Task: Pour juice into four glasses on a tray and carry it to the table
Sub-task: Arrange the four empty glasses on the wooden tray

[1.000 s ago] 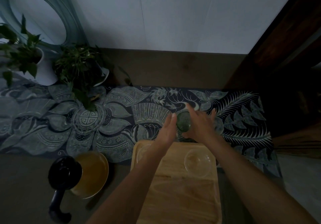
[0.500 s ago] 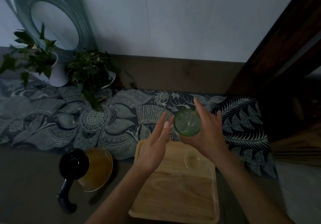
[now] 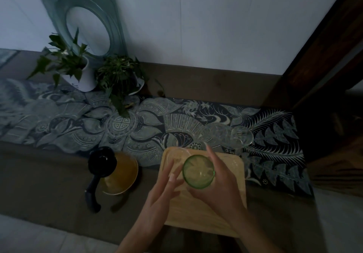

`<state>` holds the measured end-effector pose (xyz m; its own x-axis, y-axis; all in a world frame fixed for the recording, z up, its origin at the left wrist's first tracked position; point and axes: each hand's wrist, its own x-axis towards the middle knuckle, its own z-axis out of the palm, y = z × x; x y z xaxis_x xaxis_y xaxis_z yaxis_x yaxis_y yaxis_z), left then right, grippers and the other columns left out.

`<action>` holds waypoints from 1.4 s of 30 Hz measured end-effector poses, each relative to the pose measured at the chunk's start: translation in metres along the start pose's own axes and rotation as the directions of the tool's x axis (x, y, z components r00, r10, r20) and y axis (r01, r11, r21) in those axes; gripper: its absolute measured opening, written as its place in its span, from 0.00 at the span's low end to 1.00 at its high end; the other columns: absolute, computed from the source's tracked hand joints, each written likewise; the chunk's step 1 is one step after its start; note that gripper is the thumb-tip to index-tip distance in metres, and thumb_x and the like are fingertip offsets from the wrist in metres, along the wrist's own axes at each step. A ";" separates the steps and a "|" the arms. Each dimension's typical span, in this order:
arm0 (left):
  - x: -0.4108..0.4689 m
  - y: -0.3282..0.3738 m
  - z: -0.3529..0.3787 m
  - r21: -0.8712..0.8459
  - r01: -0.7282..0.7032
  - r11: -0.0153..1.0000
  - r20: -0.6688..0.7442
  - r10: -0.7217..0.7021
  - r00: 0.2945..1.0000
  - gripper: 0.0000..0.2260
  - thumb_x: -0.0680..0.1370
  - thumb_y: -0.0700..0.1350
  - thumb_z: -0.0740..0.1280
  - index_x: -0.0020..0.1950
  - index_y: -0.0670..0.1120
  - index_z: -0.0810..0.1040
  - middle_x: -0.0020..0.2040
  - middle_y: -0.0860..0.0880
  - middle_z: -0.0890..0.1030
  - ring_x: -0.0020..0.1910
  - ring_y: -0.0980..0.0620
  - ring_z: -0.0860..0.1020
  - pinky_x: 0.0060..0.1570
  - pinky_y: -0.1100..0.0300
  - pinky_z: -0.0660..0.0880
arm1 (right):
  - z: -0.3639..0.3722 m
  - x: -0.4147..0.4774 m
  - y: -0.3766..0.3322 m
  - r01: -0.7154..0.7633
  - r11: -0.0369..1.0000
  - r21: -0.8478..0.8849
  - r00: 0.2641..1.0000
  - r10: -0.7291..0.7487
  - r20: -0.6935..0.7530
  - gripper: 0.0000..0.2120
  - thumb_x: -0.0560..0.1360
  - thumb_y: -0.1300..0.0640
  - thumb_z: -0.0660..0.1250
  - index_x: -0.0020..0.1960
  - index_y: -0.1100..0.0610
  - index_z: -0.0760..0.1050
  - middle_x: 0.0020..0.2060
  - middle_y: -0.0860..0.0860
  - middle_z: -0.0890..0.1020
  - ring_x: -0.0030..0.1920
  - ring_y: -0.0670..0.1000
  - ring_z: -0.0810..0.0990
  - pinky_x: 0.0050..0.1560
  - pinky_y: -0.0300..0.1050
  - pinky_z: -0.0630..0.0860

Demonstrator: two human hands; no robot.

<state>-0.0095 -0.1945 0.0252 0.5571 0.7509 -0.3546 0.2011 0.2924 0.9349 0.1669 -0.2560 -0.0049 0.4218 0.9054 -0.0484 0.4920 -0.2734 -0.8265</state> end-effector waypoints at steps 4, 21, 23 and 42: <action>-0.010 -0.029 -0.011 -0.024 0.089 0.996 -0.058 -0.090 0.994 0.25 0.82 0.61 0.59 0.78 0.59 0.62 0.70 0.61 0.76 0.66 0.56 0.78 0.65 0.51 0.74 | 0.030 -0.013 0.008 -0.033 0.999 0.002 0.998 0.033 0.052 0.55 0.58 0.49 0.83 0.79 0.43 0.60 0.58 0.31 0.72 0.60 0.34 0.72 0.55 0.25 0.67; -0.016 -0.092 -0.049 -0.223 0.323 0.920 -0.179 -0.364 0.914 0.25 0.74 0.67 0.68 0.70 0.62 0.71 0.63 0.56 0.83 0.61 0.51 0.82 0.62 0.49 0.75 | 0.115 -0.029 0.025 -0.178 0.971 -0.162 0.962 0.206 0.177 0.47 0.60 0.50 0.81 0.75 0.55 0.66 0.67 0.51 0.74 0.68 0.52 0.72 0.64 0.36 0.65; -0.015 -0.095 -0.051 -0.227 0.327 0.917 -0.187 -0.370 0.910 0.25 0.69 0.68 0.69 0.65 0.64 0.73 0.63 0.57 0.83 0.61 0.51 0.82 0.62 0.49 0.75 | 0.119 -0.029 0.025 -0.177 0.970 -0.168 0.962 0.207 0.179 0.46 0.59 0.49 0.81 0.74 0.54 0.67 0.66 0.50 0.75 0.67 0.51 0.73 0.63 0.38 0.68; -0.018 -0.101 -0.045 -0.275 0.244 0.930 -0.308 -0.326 0.894 0.36 0.71 0.64 0.72 0.75 0.52 0.68 0.64 0.53 0.82 0.63 0.52 0.81 0.66 0.46 0.75 | 0.107 -0.030 0.021 -0.170 0.980 -0.104 0.940 0.193 0.283 0.58 0.55 0.34 0.76 0.79 0.53 0.60 0.71 0.49 0.69 0.71 0.49 0.68 0.64 0.36 0.64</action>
<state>-0.0760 -0.2109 -0.0637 0.1846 0.7581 -0.6254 0.1015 0.6183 0.7794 0.0831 -0.2543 -0.0809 0.2755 0.8899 -0.3635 0.4895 -0.4553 -0.7437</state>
